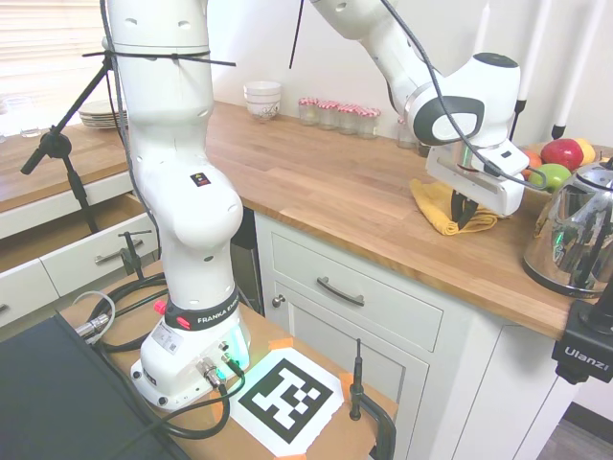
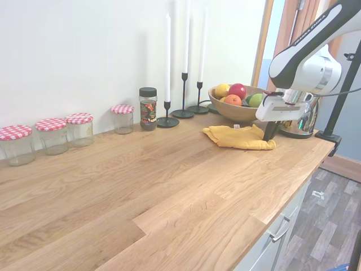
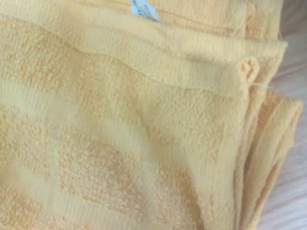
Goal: Wipe the counter
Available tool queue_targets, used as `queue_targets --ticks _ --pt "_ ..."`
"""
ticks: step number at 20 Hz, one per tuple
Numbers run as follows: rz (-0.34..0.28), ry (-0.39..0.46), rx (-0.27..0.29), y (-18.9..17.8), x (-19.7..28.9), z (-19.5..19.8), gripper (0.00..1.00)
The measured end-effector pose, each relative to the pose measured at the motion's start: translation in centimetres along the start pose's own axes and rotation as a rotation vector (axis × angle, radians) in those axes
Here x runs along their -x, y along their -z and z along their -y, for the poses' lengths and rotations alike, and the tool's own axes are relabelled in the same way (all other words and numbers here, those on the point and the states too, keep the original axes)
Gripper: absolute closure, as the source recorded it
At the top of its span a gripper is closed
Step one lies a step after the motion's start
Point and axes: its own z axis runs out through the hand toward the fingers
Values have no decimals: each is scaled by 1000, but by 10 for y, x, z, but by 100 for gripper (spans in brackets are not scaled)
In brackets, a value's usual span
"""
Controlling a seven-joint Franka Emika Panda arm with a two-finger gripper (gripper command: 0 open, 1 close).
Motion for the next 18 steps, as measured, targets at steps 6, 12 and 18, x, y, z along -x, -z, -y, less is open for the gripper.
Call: queue_targets --ticks 6,12,18 --pt "-3 11 4 1 3 2 0" --pt "-4 20 21 1 13 8 0" --pt "0 18 21 2 21 7 0"
